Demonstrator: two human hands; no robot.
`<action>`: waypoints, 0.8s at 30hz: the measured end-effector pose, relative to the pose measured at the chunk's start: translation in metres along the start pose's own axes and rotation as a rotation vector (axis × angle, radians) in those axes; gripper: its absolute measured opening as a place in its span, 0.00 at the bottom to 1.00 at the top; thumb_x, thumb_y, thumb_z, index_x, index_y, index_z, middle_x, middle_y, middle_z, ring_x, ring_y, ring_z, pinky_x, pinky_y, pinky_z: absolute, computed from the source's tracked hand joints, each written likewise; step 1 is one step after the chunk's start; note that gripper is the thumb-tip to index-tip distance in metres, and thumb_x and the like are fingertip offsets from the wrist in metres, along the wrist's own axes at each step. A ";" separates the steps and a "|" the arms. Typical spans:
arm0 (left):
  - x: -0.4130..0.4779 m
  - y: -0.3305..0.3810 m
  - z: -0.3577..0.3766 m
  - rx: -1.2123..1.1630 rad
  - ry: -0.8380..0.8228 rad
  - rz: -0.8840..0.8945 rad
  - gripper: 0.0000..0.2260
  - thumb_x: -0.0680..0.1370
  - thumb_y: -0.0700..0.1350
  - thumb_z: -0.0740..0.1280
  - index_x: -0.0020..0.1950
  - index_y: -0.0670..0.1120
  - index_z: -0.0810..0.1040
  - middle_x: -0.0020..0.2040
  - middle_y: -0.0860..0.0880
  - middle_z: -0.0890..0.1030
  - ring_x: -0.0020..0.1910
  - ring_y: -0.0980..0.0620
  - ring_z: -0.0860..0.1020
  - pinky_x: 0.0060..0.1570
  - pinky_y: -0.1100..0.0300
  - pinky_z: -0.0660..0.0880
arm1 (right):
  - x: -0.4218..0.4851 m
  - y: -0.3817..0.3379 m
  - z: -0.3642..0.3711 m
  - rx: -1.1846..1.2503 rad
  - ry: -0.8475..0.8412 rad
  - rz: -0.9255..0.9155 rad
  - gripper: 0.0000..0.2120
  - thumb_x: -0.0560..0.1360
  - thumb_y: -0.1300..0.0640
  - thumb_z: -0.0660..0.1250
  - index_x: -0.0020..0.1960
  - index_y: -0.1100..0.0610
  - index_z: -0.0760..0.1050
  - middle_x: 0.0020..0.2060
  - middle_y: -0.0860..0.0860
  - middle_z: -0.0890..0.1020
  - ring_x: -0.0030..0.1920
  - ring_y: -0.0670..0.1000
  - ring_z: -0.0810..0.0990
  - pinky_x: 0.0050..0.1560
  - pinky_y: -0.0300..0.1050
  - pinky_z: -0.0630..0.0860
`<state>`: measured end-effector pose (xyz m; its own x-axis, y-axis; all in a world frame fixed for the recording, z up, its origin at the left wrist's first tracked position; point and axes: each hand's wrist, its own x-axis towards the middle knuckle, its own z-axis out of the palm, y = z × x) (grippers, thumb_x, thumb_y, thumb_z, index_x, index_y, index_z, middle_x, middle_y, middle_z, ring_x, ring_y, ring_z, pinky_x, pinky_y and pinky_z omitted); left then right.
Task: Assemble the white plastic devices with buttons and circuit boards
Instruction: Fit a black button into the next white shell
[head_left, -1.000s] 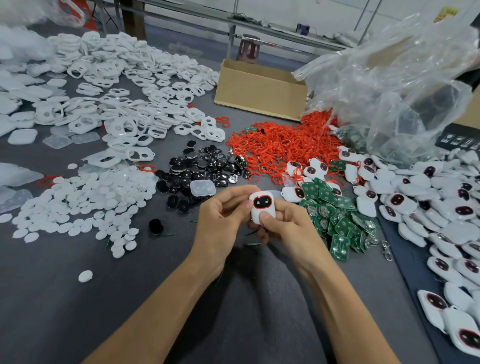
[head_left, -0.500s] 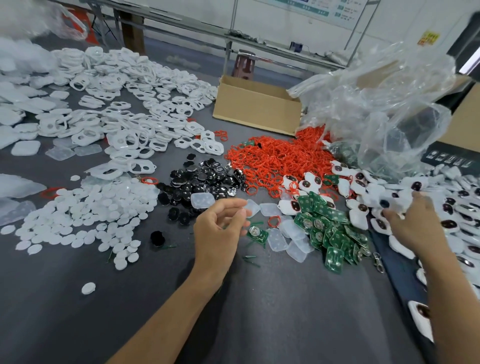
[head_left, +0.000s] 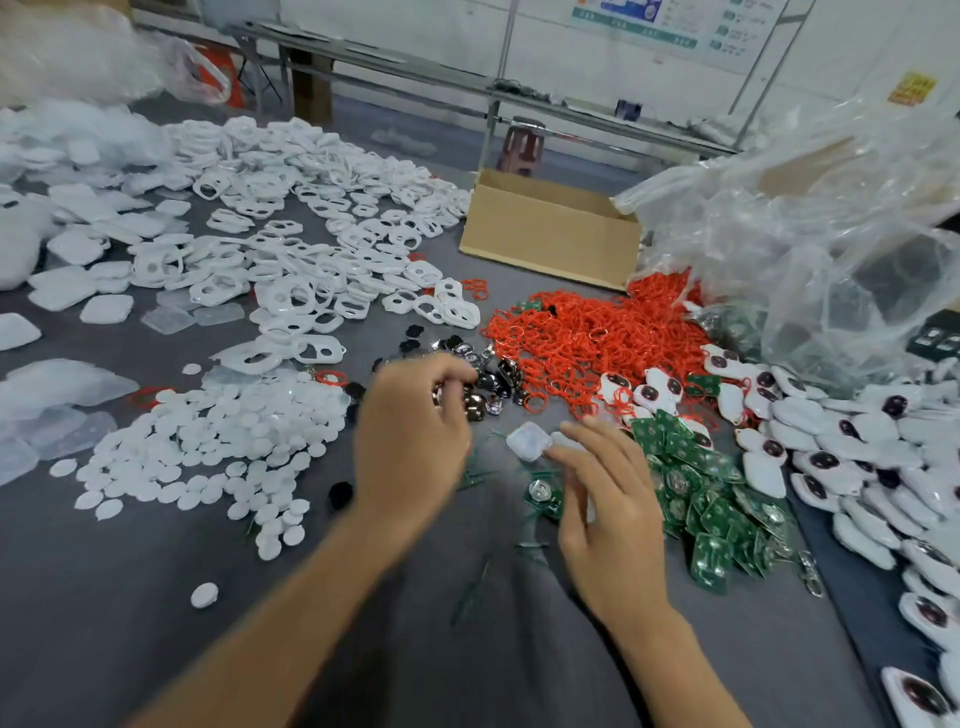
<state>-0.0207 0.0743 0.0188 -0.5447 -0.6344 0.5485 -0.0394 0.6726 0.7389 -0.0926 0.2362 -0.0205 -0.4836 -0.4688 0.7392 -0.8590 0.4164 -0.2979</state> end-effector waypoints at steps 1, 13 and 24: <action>0.025 -0.012 -0.006 0.185 -0.077 0.005 0.11 0.75 0.36 0.66 0.53 0.47 0.82 0.50 0.48 0.83 0.56 0.46 0.76 0.56 0.51 0.73 | -0.001 0.002 0.001 0.016 0.002 -0.007 0.12 0.71 0.71 0.63 0.49 0.62 0.81 0.54 0.53 0.81 0.61 0.54 0.74 0.67 0.42 0.66; 0.106 -0.085 -0.023 0.957 -0.457 -0.195 0.05 0.75 0.35 0.66 0.50 0.36 0.77 0.47 0.37 0.76 0.50 0.37 0.77 0.40 0.53 0.68 | -0.004 0.006 -0.003 0.101 0.085 0.095 0.12 0.70 0.72 0.64 0.45 0.59 0.82 0.47 0.50 0.82 0.53 0.52 0.76 0.58 0.42 0.71; 0.021 -0.007 0.003 -0.720 -0.376 -0.513 0.09 0.71 0.37 0.74 0.50 0.39 0.80 0.37 0.47 0.85 0.28 0.57 0.78 0.28 0.67 0.74 | 0.038 0.018 0.007 -0.107 -0.209 0.286 0.11 0.73 0.66 0.65 0.54 0.59 0.78 0.49 0.54 0.82 0.53 0.57 0.76 0.55 0.47 0.70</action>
<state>-0.0344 0.0575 0.0243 -0.8421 -0.5389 0.0224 0.1079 -0.1277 0.9859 -0.1274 0.2200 -0.0018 -0.7351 -0.4658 0.4926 -0.6669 0.6273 -0.4021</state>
